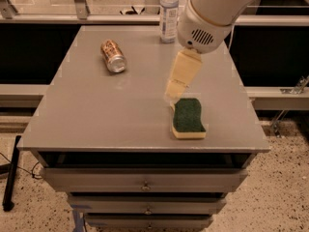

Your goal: Place orange can upright

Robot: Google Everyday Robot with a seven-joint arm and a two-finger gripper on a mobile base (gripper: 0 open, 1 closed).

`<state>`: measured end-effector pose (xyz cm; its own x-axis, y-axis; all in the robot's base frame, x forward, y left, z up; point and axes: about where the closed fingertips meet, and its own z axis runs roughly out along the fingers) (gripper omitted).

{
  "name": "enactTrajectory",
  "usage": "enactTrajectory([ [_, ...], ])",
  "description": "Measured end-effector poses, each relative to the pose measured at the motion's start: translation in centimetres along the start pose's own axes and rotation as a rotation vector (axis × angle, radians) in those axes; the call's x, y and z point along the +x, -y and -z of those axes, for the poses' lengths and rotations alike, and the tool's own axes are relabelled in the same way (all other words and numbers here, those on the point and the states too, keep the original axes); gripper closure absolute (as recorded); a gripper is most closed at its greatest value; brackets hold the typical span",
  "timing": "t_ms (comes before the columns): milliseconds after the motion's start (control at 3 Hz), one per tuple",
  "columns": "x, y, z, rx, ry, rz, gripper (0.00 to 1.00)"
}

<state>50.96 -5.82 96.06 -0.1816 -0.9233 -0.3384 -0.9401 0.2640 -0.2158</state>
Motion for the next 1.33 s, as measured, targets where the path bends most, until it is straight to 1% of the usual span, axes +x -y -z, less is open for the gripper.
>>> enactTrajectory([
  [333,-1.7,0.6,-1.9,0.0,-0.003,-0.043,0.0],
  [667,-5.4,2.5,-5.9,-0.009,0.018,-0.131,0.0],
  [1000,-9.0,5.1,-9.4,-0.02,0.062,-0.215,0.0],
  [1333,-12.6,7.9,-11.7,-0.029,0.128,-0.296,0.0],
])
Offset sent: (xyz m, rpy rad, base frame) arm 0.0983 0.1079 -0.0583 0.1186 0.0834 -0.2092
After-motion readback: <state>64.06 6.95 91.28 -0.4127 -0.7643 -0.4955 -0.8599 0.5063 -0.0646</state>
